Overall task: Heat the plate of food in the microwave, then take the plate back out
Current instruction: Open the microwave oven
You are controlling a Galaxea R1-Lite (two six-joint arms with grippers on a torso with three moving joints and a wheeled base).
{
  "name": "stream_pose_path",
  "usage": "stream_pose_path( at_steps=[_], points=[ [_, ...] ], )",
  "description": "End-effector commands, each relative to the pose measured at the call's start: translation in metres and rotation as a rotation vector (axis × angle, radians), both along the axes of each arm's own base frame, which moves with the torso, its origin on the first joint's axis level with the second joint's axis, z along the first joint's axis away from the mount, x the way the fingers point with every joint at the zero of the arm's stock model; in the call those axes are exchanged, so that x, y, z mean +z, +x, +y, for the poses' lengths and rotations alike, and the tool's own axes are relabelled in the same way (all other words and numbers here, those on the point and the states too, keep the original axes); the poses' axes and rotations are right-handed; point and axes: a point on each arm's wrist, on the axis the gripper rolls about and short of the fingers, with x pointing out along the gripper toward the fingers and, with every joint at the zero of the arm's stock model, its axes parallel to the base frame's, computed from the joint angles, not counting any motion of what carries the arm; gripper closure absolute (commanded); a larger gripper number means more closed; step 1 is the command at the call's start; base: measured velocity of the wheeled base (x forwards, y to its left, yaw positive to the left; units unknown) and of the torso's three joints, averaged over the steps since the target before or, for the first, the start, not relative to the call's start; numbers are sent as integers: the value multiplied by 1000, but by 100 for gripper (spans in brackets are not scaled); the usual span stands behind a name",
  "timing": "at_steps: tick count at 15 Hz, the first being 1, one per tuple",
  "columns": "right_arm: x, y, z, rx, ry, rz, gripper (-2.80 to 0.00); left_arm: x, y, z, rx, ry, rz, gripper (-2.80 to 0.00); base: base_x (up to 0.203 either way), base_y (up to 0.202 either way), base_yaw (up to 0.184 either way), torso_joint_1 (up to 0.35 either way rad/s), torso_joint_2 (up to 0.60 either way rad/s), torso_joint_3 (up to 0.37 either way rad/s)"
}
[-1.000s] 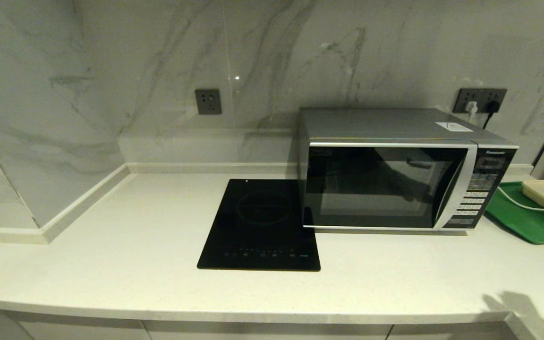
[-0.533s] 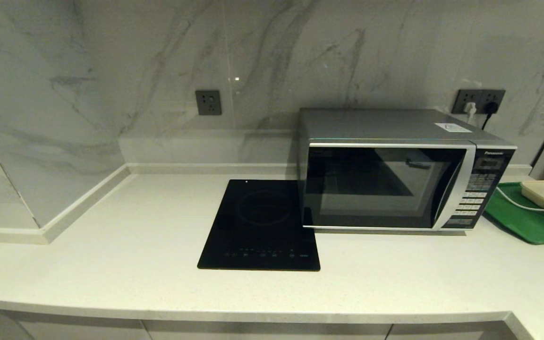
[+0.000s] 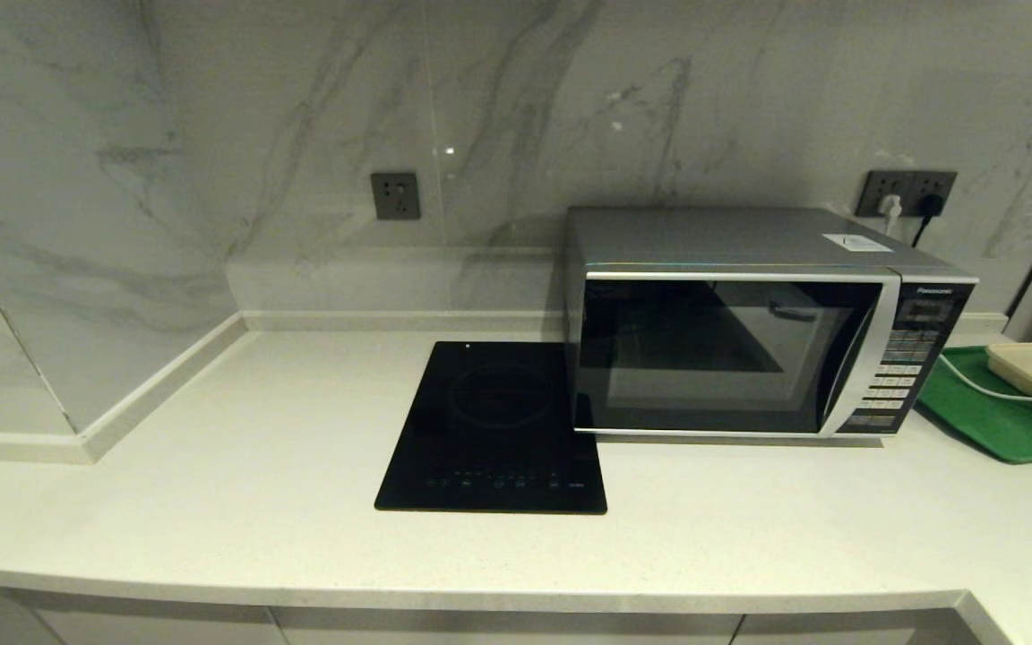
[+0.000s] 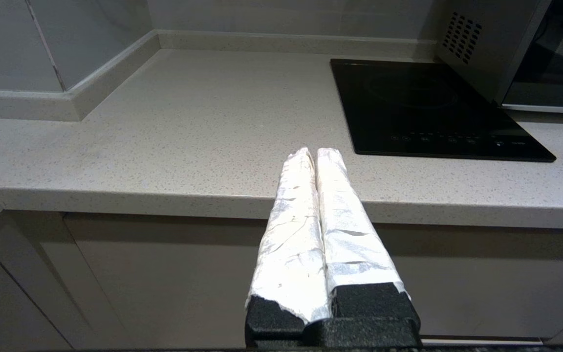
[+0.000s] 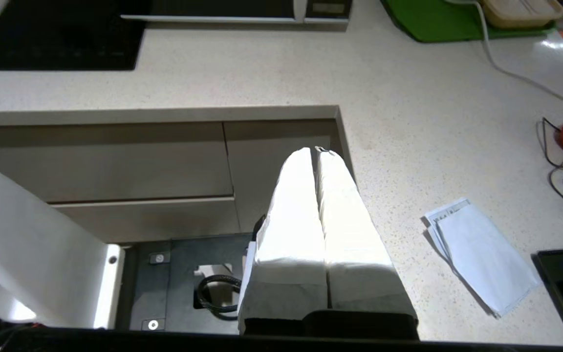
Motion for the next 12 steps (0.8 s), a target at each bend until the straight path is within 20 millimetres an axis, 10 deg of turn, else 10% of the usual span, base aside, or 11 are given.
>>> stream_pose_path(
  at_steps=[1, 8, 12],
  points=[
    [-22, -32, -16, 88, 24, -98, 0, 0, 0, 0, 0, -1, 0, 0, 0, 0, 0, 0, 0, 0],
    [-80, -74, -28, 165, 52, -254, 0, 0, 0, 0, 0, -2, 0, 0, 0, 0, 0, 0, 0, 0],
    [-101, -40, -29, 172, 39, -231, 0, 0, 0, 0, 2, -2, 0, 0, 0, 0, 0, 0, 0, 0]
  ],
)
